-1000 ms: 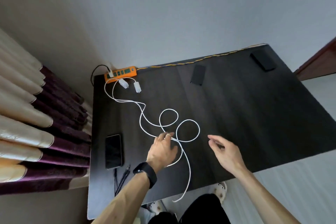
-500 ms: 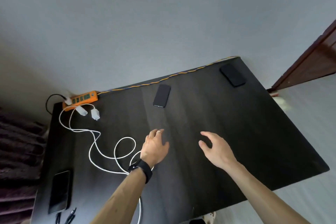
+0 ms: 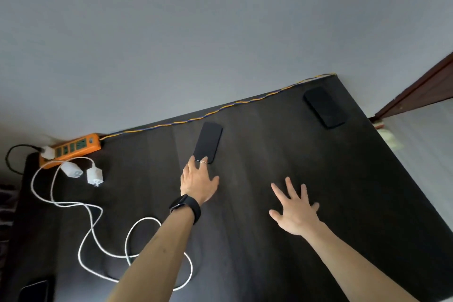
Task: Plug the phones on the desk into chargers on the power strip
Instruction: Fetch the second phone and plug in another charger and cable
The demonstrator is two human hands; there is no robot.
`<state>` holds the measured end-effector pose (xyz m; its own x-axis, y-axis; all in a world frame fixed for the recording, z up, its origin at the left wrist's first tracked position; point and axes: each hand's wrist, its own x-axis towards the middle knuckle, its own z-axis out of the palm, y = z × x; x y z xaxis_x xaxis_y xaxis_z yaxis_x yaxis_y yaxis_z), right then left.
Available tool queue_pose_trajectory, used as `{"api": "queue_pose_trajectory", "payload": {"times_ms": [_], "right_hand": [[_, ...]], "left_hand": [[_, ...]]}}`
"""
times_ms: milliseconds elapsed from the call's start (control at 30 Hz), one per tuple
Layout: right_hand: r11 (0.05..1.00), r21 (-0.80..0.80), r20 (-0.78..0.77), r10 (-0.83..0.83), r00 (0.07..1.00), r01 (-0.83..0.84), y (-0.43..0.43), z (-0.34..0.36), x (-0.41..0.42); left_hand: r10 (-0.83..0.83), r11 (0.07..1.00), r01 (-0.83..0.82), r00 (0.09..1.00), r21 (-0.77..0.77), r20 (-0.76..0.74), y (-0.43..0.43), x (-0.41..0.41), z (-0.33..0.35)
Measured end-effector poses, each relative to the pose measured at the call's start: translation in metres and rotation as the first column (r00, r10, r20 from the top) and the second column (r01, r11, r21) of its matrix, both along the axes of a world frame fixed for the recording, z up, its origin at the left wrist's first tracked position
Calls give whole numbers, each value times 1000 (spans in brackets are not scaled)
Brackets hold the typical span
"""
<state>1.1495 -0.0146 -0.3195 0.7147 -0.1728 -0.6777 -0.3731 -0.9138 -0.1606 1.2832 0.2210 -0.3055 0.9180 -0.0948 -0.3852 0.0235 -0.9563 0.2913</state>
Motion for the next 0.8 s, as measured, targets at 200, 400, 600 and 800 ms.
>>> {"api": "queue_pose_trajectory", "payload": {"times_ms": [200,400,600,800], "right_hand": [[1000,-12,-51,4,999,-4,-1,-28,-3],[1000,-15,-56,0,998,-1,-5,-33,-4],[1000,-7,-115,-20,993,19,-8,-21,7],[900,303,-152,-279,948,313,-3,40,39]], "left_hand": [[13,999,-13,1000,39,-7,-15,57,-38],[39,999,-39,999,29,-11,-30,72,-38],[352,690,-553,820,-467,-451,-21,32,3],[150,355,-724,668,-591,-729,6,-65,60]]}}
